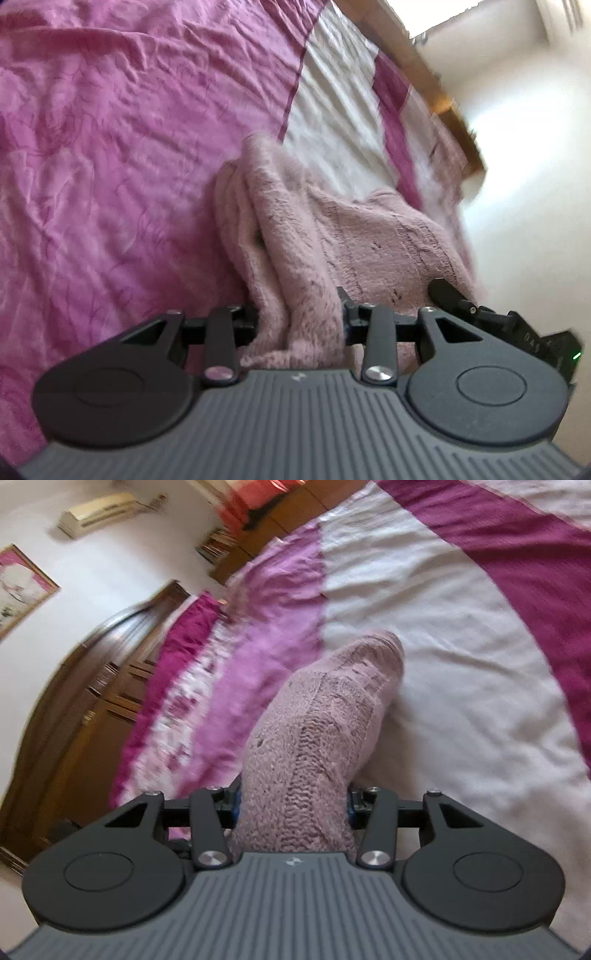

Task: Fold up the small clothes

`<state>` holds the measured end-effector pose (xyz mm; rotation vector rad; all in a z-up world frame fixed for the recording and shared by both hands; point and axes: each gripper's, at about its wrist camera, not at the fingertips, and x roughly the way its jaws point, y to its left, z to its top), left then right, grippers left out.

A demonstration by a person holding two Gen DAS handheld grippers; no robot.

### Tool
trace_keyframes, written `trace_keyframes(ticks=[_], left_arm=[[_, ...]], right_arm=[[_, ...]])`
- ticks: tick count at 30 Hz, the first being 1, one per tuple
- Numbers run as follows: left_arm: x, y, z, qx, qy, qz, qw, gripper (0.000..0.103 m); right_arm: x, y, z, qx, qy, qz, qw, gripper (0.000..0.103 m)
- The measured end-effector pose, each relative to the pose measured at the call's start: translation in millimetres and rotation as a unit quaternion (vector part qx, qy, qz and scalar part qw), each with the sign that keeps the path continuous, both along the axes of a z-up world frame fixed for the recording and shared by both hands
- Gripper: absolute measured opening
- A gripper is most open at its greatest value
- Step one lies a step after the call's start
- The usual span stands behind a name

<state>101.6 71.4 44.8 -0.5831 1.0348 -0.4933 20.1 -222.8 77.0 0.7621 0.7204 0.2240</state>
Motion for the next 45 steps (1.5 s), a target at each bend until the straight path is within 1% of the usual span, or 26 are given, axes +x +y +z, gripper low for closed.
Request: trace_keyframes(ticks=[2,3,5,6,8,10,12,15,21,25,27,28,31,32,34,36,38,41,43,45], left_arm=[[-7,-11,-5,0.057,-0.009,-0.012,0.9983,0.039],[-10,-15,-7,0.072,-0.016,-0.016,0.9971,0.039],[-14,-18,-8,0.079,-0.026,-0.018,0.9964,0.04],[-14,-18,-7,0.081,-0.028,-0.017,0.9962,0.04],[-16,-20,-8,0.086,-0.028,-0.017,0.9958,0.041],[-16,-23,-7,0.092,-0.028,-0.017,0.9952,0.041],[-16,-24,-5,0.106,-0.027,-0.014,0.9939,0.049],[-15,-24,-2,0.122,-0.029,-0.011,0.992,0.053],[-28,-18,9,0.137,-0.03,-0.01,0.9901,0.053],[-40,-23,14,0.162,-0.046,-0.021,0.9855,0.051],[-44,-26,12,0.185,-0.062,-0.025,0.9804,0.057],[-44,-27,10,0.19,-0.062,-0.024,0.9796,0.059],[-42,-22,2,0.188,-0.057,-0.016,0.9804,0.064],[-42,-22,1,0.194,-0.059,-0.014,0.9791,0.069],[-43,-21,2,0.204,-0.065,-0.013,0.9768,0.07],[-45,-22,4,0.208,-0.067,-0.012,0.9758,0.07],[-50,-23,8,0.213,-0.071,-0.012,0.9743,0.07],[-61,-27,16,0.227,-0.081,-0.017,0.9704,0.067],[-69,-29,18,0.238,-0.087,-0.019,0.9671,0.069],[-75,-32,16,0.251,-0.085,-0.02,0.9639,0.075]], right_arm=[[-7,-7,-21,-0.002,0.03,-0.006,1.0,0.052],[-10,-10,-33,-0.002,0.044,-0.009,0.999,0.052],[-14,-14,-53,-0.004,0.056,-0.016,0.998,0.053],[-16,-16,-59,0.002,0.055,-0.017,0.998,0.054],[-19,-19,-64,0.019,0.053,-0.018,0.998,0.054],[-20,-18,-63,0.013,0.053,-0.014,0.998,0.056],[-22,-15,-61,0.001,0.051,-0.011,0.999,0.058],[-25,-12,-56,-0.008,0.05,-0.011,0.999,0.061],[-31,-10,-48,-0.02,0.044,-0.01,0.999,0.062],[-41,-12,-43,-0.025,0.039,-0.01,0.999,0.062],[-46,-13,-42,-0.031,0.037,-0.006,0.999,0.062],[-47,-14,-43,-0.03,0.039,-0.006,0.999,0.062],[-49,-16,-51,-0.024,0.047,-0.01,0.999,0.062],[-50,-16,-53,-0.022,0.049,-0.011,0.998,0.062],[-51,-14,-53,-0.027,0.046,-0.01,0.999,0.062],[-52,-12,-49,-0.038,0.042,-0.009,0.998,0.062],[-55,-9,-44,-0.05,0.038,-0.008,0.998,0.066],[-65,-2,-32,-0.086,0.028,-0.002,0.996,0.071],[-74,4,-26,-0.111,0.021,0.005,0.994,0.076],[-83,12,-22,-0.141,0.018,0.008,0.99,0.078]])
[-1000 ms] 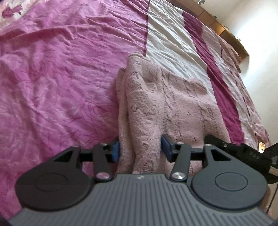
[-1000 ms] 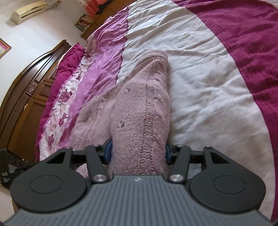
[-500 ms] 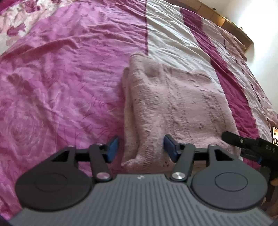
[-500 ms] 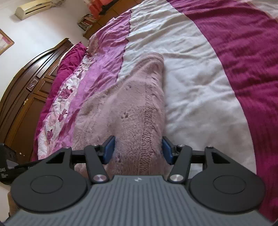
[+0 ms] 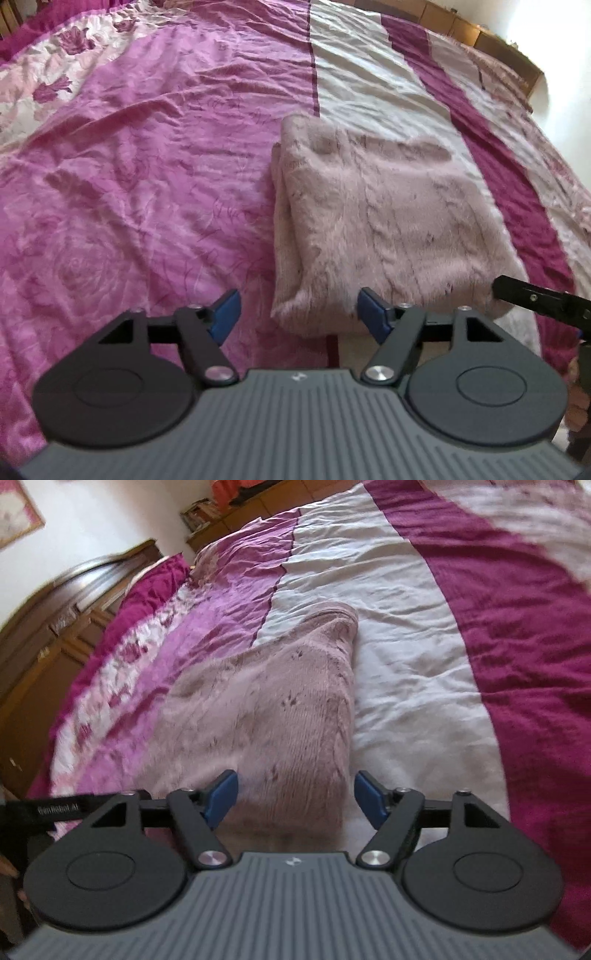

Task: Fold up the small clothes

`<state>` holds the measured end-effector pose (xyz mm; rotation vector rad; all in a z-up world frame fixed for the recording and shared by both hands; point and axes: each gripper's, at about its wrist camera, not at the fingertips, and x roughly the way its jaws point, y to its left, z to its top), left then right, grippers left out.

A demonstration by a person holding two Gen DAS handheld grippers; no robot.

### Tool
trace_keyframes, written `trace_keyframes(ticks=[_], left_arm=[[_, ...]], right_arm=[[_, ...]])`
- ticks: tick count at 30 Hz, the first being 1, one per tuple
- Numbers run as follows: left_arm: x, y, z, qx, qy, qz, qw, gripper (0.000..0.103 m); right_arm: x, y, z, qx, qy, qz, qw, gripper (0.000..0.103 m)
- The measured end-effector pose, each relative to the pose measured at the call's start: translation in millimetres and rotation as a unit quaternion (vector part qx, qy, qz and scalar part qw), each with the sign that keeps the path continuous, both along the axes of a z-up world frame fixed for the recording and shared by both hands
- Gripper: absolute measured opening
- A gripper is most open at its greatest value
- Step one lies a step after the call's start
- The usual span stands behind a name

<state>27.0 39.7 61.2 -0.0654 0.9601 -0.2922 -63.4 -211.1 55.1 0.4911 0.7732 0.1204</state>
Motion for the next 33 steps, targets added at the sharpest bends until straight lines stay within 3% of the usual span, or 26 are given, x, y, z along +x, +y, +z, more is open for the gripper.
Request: trace_keyframes(ticks=[6,11,13,18,33], left_arm=[[-17,-14,-11,0.054,-0.002,-0.007,0.9985,0.08],[-34,-30,-22,0.093,-0.007,-0.021,0.9954,0.08],[-39,-35,-29,0.105,-0.004,-0.019,0.9943,0.08],[-46,-43,-40,0.127,-0.005,-0.001,0.9919,0.081],[-45,-49,-48,0.134,-0.007,0.016,0.9908,0.09]], right_arm=[[-23,22,-1,-0.081,0.018,-0.003,0.997,0.084],[-34,35,-9,-0.115,0.04,0.001,0.993,0.087],[-35,41,-14,-0.13,0.053,0.006,0.99,0.093],[-38,55,-30,-0.164,0.07,0.02,0.984,0.095],[-34,53,-39,-0.153,0.061,0.018,0.986,0.103]])
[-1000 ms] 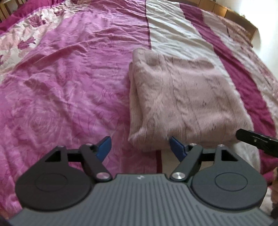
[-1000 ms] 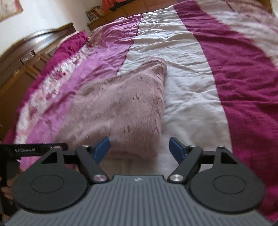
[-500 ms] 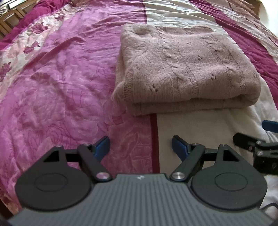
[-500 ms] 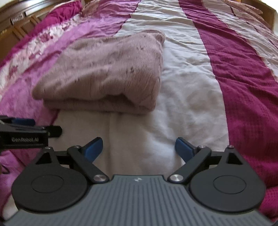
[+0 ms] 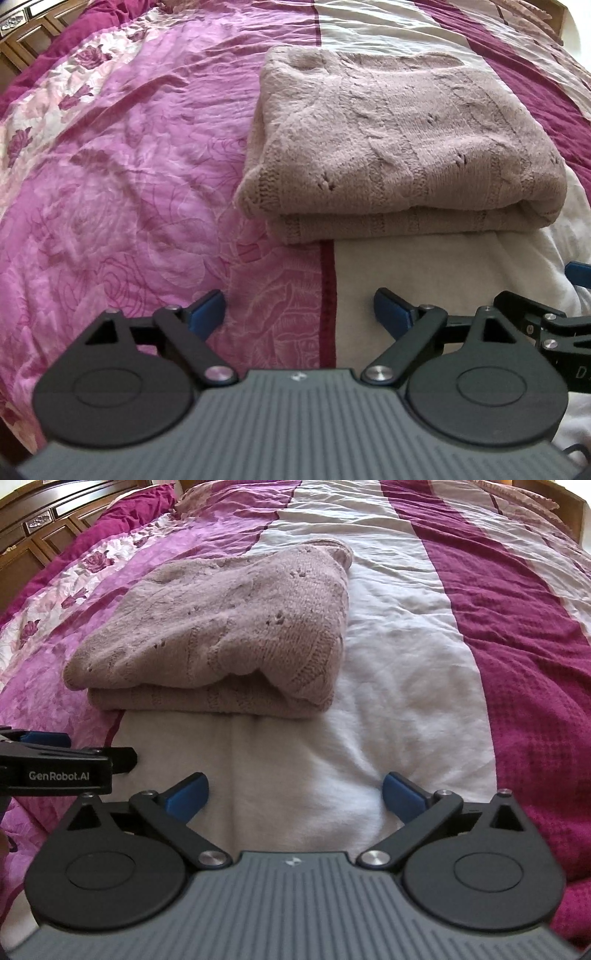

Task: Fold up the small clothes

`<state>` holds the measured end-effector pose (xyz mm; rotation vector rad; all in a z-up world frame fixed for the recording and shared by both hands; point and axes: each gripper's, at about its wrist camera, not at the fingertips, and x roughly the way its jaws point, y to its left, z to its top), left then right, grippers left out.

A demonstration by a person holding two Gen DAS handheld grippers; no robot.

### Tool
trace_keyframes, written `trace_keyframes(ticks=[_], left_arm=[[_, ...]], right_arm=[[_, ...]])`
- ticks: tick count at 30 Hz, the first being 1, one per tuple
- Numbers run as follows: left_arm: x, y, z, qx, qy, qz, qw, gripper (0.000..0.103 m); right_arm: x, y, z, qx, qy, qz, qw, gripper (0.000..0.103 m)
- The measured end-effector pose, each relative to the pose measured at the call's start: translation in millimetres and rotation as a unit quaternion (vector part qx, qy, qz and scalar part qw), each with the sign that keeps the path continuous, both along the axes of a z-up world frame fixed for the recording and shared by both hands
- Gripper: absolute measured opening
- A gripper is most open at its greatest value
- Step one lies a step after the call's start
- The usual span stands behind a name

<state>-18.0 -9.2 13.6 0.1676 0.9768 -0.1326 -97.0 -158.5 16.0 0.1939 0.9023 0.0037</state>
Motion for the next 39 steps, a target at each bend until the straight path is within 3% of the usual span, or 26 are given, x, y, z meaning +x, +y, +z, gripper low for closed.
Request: trace_keyframes(ticks=[39], left_arm=[[-1.3,2.6,-1.2,-0.01,-0.001,0.005,0.9999,0.09]], right_arm=[[-0.5,0.5,-1.8,-0.003,-0.002,-0.001,1.0,0.103]])
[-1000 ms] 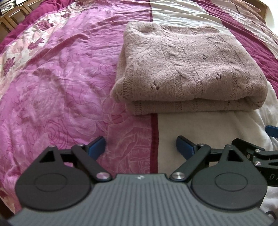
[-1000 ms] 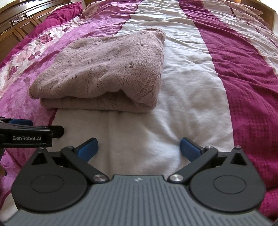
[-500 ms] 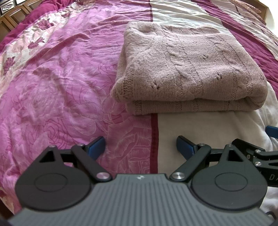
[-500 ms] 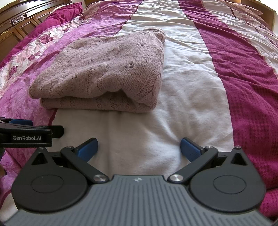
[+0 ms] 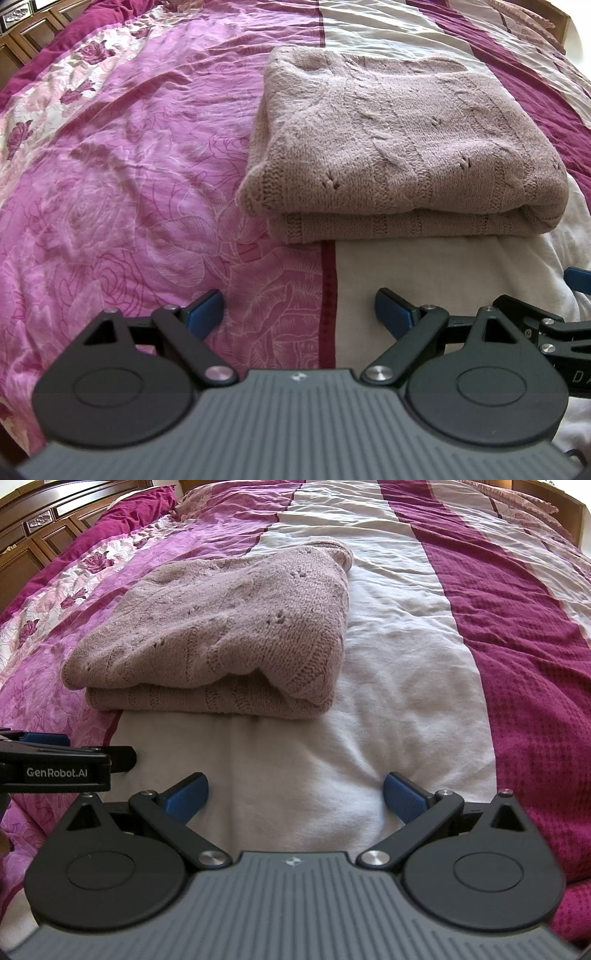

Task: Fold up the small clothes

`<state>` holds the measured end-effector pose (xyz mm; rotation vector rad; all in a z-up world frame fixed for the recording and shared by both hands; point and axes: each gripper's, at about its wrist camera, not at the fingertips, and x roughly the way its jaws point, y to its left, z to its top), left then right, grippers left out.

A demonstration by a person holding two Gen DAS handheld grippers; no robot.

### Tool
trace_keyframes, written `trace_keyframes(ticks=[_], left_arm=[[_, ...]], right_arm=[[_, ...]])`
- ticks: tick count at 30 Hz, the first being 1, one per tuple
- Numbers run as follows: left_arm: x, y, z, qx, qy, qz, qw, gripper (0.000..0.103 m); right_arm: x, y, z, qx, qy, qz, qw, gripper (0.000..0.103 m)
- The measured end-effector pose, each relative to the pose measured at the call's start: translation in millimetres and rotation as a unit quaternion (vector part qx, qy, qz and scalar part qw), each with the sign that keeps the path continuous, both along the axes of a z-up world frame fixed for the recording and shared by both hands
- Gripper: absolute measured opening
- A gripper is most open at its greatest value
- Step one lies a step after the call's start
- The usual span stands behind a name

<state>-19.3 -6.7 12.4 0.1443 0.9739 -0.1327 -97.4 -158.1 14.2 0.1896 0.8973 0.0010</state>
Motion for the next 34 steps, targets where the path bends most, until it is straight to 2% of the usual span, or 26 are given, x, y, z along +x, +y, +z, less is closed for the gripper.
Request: trace_keyframes(ticks=[34], left_arm=[[1.4,-0.8,1.4,-0.002,0.001,0.004,1.0,0.09]], right_arm=[[0.1,0.2,0.6,-0.001,-0.002,0.0,1.0,0.103]])
